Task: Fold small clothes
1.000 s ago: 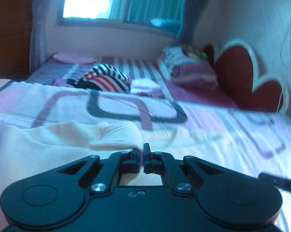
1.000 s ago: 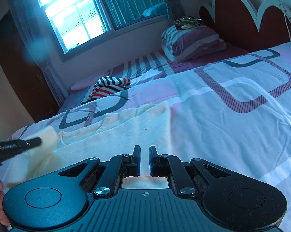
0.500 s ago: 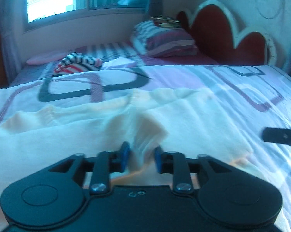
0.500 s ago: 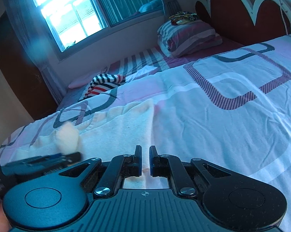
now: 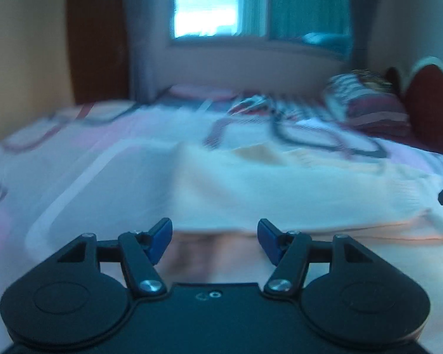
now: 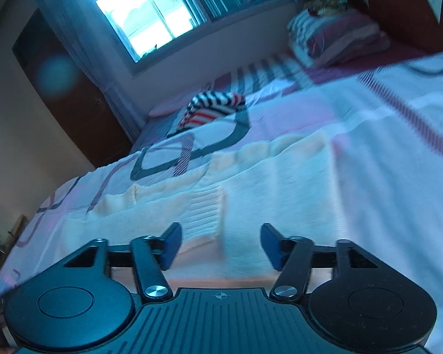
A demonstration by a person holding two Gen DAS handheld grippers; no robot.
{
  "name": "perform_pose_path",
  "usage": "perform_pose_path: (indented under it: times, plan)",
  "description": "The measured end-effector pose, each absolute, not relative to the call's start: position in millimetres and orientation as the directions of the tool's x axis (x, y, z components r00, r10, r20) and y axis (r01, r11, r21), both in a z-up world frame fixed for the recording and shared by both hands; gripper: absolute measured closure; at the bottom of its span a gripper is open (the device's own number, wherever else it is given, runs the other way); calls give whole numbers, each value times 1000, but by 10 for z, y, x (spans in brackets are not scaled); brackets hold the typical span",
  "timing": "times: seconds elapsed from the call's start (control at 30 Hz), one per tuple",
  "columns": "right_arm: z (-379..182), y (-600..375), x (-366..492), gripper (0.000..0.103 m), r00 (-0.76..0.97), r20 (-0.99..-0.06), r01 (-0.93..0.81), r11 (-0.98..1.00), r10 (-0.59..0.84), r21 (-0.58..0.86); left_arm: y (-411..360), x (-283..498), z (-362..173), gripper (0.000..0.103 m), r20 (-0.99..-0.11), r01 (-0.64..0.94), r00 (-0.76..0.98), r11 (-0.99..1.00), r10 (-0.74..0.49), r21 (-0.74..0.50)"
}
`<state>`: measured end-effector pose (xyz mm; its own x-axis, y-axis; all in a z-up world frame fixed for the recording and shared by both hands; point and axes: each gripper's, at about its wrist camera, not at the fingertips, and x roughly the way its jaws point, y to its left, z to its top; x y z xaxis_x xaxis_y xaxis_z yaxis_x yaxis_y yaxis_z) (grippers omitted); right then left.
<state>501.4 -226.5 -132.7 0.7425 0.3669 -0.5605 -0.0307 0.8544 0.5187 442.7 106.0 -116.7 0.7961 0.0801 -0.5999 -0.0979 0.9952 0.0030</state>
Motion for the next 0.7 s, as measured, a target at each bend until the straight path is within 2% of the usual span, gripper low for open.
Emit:
perform_pose_path:
  times: [0.13, 0.2, 0.27, 0.33, 0.43, 0.7]
  plan:
    - [-1441, -2074, 5282, 52, 701, -590, -26, 840, 401, 542, 1196, 4577, -1237, 41, -647, -94, 760, 996, 68, -6]
    - [-1425, -1944, 5352, 59, 690, -606, -47, 860, 396, 508, 1200, 4603, -1280, 39, -650, -96, 756, 995, 71, -3]
    - [-1415, -1814, 5395, 88, 677, -628, -70, 884, 383, 462, 1201, 4577, -1316, 40, -645, -87, 761, 996, 71, 7]
    - [-1420, -1723, 5414, 96, 668, -640, -94, 896, 380, 434, 1174, 4586, -1329, 41, -641, -72, 765, 997, 68, 19]
    - [-1355, -1647, 5369, 98, 689, -627, -130, 913, 363, 386, 1137, 4549, -1330, 44, -633, -49, 772, 998, 59, 33]
    - [-909, -1902, 5151, 98, 811, -500, -97, 914, 302, 394, 1136, 4611, -1343, 48, -635, -28, 771, 999, 42, 32]
